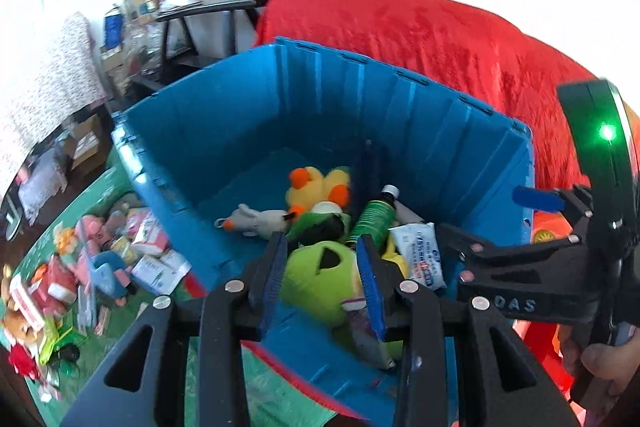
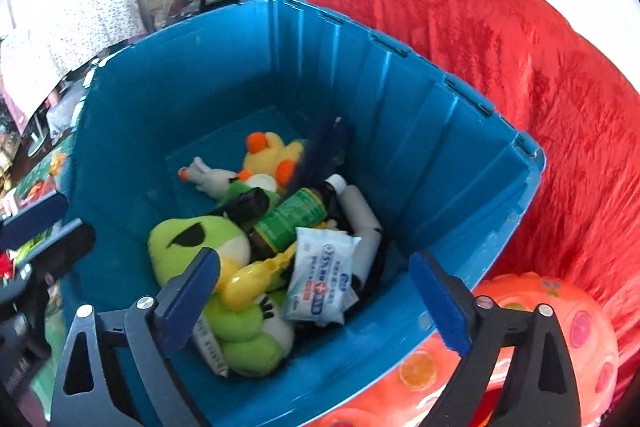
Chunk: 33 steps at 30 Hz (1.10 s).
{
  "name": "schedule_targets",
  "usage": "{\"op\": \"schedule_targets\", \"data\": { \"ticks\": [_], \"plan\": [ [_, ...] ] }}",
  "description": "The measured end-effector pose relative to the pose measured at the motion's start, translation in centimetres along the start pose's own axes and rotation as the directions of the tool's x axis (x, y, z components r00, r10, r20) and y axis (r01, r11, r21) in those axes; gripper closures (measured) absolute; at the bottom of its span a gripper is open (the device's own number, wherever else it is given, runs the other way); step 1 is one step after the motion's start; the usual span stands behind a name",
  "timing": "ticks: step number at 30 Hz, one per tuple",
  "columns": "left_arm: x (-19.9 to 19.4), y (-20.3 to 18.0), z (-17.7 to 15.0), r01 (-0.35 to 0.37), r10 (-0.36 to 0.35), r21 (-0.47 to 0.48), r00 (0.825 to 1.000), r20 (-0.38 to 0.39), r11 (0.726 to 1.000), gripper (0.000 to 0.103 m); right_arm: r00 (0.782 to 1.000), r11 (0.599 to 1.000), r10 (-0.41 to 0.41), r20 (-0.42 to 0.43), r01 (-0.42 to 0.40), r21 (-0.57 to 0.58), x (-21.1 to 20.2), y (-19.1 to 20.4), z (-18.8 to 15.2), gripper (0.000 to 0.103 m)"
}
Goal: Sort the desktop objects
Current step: 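Carry the black roll and wipes pack into the blue bin and release, then return both tools from the bin to the table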
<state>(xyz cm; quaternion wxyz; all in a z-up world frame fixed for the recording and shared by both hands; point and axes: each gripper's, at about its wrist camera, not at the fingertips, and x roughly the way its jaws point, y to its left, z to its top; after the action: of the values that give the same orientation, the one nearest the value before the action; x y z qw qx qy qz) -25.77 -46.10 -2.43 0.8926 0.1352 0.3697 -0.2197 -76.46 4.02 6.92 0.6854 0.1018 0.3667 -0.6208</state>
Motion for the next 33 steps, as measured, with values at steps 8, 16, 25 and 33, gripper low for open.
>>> {"op": "schedule_targets", "data": {
  "ticks": [8, 16, 25, 33],
  "plan": [
    [-4.1, 5.3, -2.6, -0.096, 0.098, -0.096, 0.995, 0.014, 0.991, 0.068, 1.000, 0.999, 0.014, 0.023, -0.014, -0.034, -3.2, 5.0, -0.6, 0.001],
    [-8.2, 11.9, -7.0, -0.177, 0.182, -0.217, 0.983, 0.006, 0.960, 0.068, 0.996, 0.993, 0.079, 0.050, -0.074, -0.094, -5.8, 12.1, -1.1, 0.001],
    [-11.1, 19.5, -12.7, -0.269, 0.264, -0.323, 0.963, -0.061, 0.907, 0.068, 0.989, 0.975, 0.140, 0.038, -0.131, -0.178, -6.4, 22.1, -1.8, 0.000],
    [-11.8, 25.4, -17.3, -0.325, 0.300, -0.407, 0.946, -0.126, 0.854, 0.068, 0.987, 0.963, 0.146, -0.059, -0.156, -0.218, -3.1, 29.6, -3.4, 0.000]
  ]
}}
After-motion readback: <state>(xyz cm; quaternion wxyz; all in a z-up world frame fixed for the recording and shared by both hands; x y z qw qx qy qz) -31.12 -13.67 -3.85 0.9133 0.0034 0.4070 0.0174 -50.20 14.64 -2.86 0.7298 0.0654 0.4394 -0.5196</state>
